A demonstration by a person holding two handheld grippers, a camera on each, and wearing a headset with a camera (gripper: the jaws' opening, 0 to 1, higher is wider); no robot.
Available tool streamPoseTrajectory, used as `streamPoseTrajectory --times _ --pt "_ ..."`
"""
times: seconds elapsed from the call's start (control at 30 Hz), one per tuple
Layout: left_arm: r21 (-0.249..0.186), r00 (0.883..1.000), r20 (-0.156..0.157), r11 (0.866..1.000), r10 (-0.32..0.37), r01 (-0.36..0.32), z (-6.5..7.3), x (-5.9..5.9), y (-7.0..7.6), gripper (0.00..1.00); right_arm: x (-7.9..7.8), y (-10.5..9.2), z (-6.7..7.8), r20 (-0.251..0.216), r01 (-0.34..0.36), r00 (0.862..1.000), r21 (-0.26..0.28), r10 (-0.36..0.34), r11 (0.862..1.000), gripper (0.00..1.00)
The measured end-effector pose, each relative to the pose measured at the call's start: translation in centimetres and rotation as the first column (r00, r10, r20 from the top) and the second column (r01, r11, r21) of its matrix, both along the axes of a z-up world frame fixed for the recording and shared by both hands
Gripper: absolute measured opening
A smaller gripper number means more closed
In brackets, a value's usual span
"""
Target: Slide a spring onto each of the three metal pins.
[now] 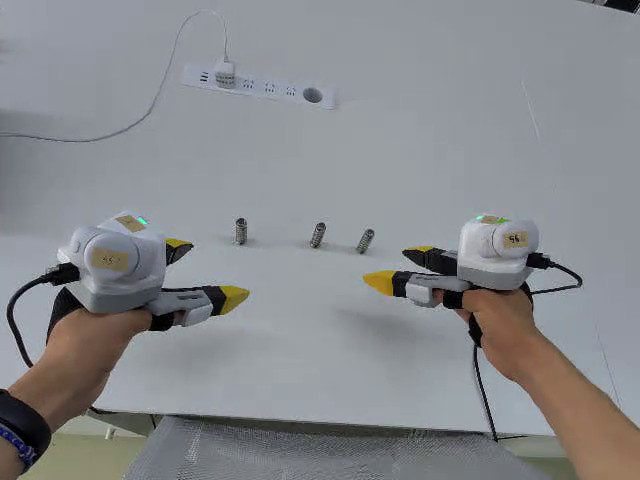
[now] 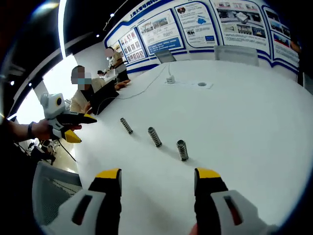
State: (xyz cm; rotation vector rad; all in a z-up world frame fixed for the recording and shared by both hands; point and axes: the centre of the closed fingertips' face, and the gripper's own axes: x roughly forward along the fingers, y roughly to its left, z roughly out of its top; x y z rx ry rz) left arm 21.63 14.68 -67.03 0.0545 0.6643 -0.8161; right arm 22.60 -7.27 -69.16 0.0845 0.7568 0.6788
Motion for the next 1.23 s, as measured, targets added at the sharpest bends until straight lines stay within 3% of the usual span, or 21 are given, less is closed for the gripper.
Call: streamPoseTrajectory --times 0.6,0.87,1.23 --pt "0.006 1.0 -0.001 1.0 0.024 -0.024 -0.1 0.2 1.8 0.7 -2.4 1.6 -0.3 -0.013 -0.004 1.0 0.0 0.004 1.0 0.8" --pt "0.018 1.0 -0.017 1.0 0.024 -0.024 -0.5 -0.2 2.5 0.73 -3.5 2.6 -0.9 -0.034 -0.027 0.999 -0.001 0.026 1.0 0.82" --pt "0.017 0.999 -0.019 0.999 0.028 -0.027 -0.5 -0.3 2.7 0.75 -3.4 2.8 -0.5 -0.017 -0.028 0.999 0.003 0.028 1.0 0.83"
